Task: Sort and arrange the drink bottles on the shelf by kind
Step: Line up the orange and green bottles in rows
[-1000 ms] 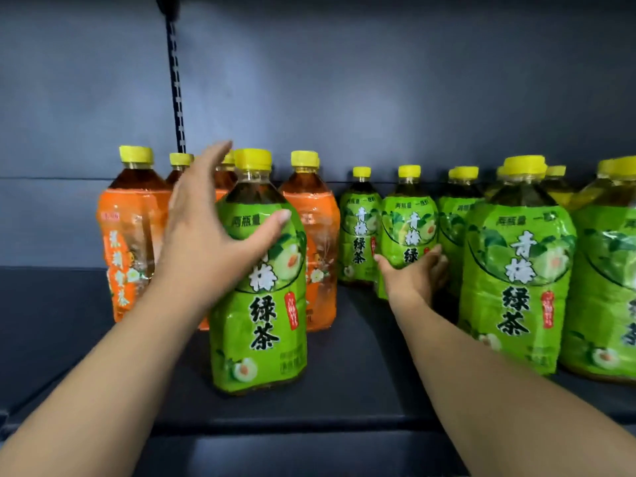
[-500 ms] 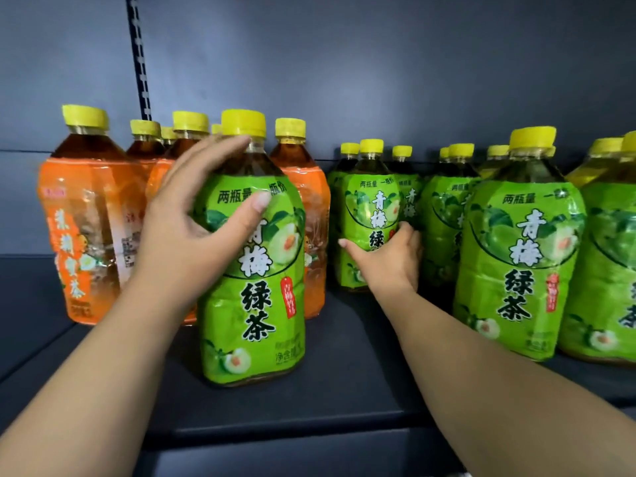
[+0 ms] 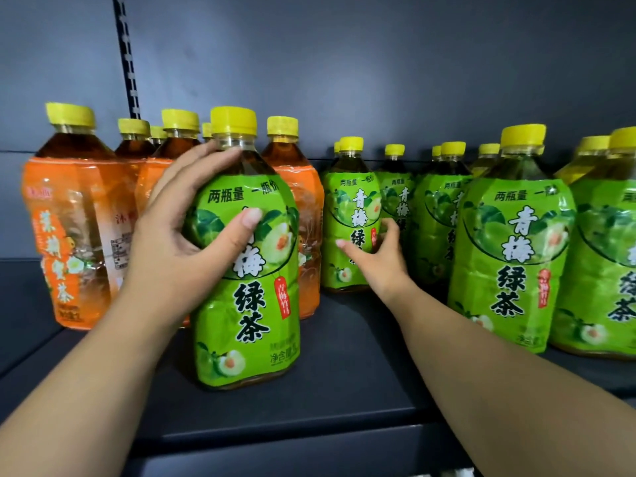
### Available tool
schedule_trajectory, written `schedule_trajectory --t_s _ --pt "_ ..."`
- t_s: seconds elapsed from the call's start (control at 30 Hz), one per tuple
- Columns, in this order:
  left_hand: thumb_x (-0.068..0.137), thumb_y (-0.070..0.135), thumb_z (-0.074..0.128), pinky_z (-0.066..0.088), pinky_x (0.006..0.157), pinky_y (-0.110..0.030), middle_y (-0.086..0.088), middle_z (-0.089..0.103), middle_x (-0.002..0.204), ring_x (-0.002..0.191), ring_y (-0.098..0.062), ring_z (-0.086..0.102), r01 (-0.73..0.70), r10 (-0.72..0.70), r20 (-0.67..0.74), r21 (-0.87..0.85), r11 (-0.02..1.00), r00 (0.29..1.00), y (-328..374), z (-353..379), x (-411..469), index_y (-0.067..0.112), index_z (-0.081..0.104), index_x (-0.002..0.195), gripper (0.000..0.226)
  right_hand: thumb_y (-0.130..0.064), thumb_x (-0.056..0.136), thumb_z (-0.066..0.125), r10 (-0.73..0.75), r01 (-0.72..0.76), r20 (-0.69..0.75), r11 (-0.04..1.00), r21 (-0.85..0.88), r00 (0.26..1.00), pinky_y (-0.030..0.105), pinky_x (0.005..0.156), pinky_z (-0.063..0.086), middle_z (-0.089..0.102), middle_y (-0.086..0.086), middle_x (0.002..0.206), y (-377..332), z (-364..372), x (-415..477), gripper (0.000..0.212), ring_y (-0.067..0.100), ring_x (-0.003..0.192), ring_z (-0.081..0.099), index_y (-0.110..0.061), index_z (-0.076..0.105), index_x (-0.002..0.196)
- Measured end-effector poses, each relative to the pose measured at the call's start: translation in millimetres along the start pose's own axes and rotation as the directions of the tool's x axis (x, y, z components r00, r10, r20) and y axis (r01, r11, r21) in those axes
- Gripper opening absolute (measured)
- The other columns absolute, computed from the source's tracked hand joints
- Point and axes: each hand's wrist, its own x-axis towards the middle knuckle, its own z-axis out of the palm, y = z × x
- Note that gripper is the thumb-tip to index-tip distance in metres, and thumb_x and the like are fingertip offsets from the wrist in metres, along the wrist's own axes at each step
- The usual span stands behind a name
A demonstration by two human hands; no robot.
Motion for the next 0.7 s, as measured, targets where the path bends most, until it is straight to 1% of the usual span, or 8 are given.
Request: schedule_trajectory --t_s 0.1,0.23,0.27,0.33,0.43,0.57,0.63,0.7 --pt "0.075 0.042 0.055 0.031 0.109 -0.03 0.019 0.042 0.131 0.131 -0.003 0.036 0.01 -0.01 0.0 -0.005 1.0 1.0 0.3 0.3 -0.7 0.042 0.044 0.12 0.046 -0.038 0.076 0.072 0.006 -0.006 0.057 1.0 -0.001 0.998 0.039 0.107 0.028 0.029 0.006 0.149 -2.5 3.6 -3.2 0.098 0.026 0.135 0.03 -0.026 0.004 0.146" --pt "0.075 0.042 0.056 0.032 0.109 -0.031 0.018 0.042 0.131 0.13 -0.002 0.037 0.01 -0.01 0.002 -0.013 1.0 1.0 -0.3 0.1 -1.6 0.041 0.048 0.12 0.045 -0.034 0.076 0.072 0.005 -0.006 0.058 1.0 0.026 0.998 0.034 0.101 0.031 0.036 0.006 0.144 -3.3 0.9 -1.9 0.094 0.025 0.13 0.037 -0.024 0.008 0.145" --pt "0.075 0.042 0.056 0.032 0.109 -0.03 0.018 0.042 0.132 0.13 -0.001 0.037 0.01 -0.01 0.0 -0.017 1.0 1.0 -0.3 0.3 -1.5 0.042 0.052 0.118 0.043 -0.033 0.077 0.073 0.005 -0.006 0.045 1.0 0.024 0.999 0.033 0.099 0.032 0.037 0.006 0.143 -3.3 2.0 -2.1 0.094 0.025 0.129 0.038 -0.023 0.009 0.145" --pt "0.075 0.042 0.056 0.032 0.108 -0.028 0.017 0.042 0.132 0.129 0.002 0.036 0.006 -0.006 -0.002 -0.018 1.0 1.0 -0.1 0.5 -1.2 0.044 0.049 0.116 0.042 -0.033 0.076 0.073 0.014 -0.014 -0.006 1.0 0.02 1.0 0.033 0.099 0.034 0.039 0.006 0.142 -4.6 6.5 -2.6 0.093 0.024 0.128 0.04 -0.023 0.011 0.144" --pt "0.074 0.043 0.055 0.03 0.107 -0.017 0.017 0.041 0.132 0.126 0.011 0.034 0.009 -0.009 0.004 -0.007 1.0 1.0 -0.4 -0.5 -0.9 0.044 0.044 0.115 0.043 -0.032 0.075 0.074 0.037 -0.034 -0.086 0.999 0.031 0.996 0.035 0.099 0.037 0.04 0.005 0.142 -6.4 9.9 -3.3 0.093 0.025 0.129 0.04 -0.023 0.012 0.145" --pt "0.073 0.045 0.056 0.029 0.102 -0.007 0.03 0.038 0.13 0.124 0.016 0.034 0.008 -0.008 0.009 -0.01 1.0 1.0 -1.5 -2.6 -1.8 0.055 0.045 0.114 0.044 -0.032 0.077 0.072 0.086 -0.086 -0.173 0.996 0.009 0.981 0.035 0.097 0.039 0.035 0.005 0.146 -2.9 3.2 -2.4 0.094 0.027 0.13 0.04 -0.026 0.009 0.146" --pt "0.072 0.047 0.057 0.028 0.1 -0.004 0.041 0.037 0.125 0.123 0.017 0.033 0.013 -0.013 0.015 -0.012 1.0 1.0 -2.3 -3.4 -1.2 0.063 0.046 0.11 0.043 -0.035 0.078 0.071 0.12 -0.122 -0.223 0.992 0.003 0.967 0.042 0.105 0.036 0.029 0.004 0.15 0.9 -1.7 1.5 0.096 0.029 0.134 0.034 -0.027 0.005 0.147" --pt "0.071 0.048 0.057 0.029 0.101 -0.005 0.047 0.037 0.122 0.123 0.017 0.033 0.012 -0.012 0.02 -0.01 1.0 1.0 -3.2 -3.8 -0.5 0.066 0.045 0.109 0.044 -0.037 0.078 0.069 0.154 -0.162 -0.259 0.987 -0.008 0.953 0.048 0.108 0.032 0.02 0.004 0.154 3.0 -6.2 5.9 0.097 0.03 0.138 0.027 -0.029 0.0 0.146"
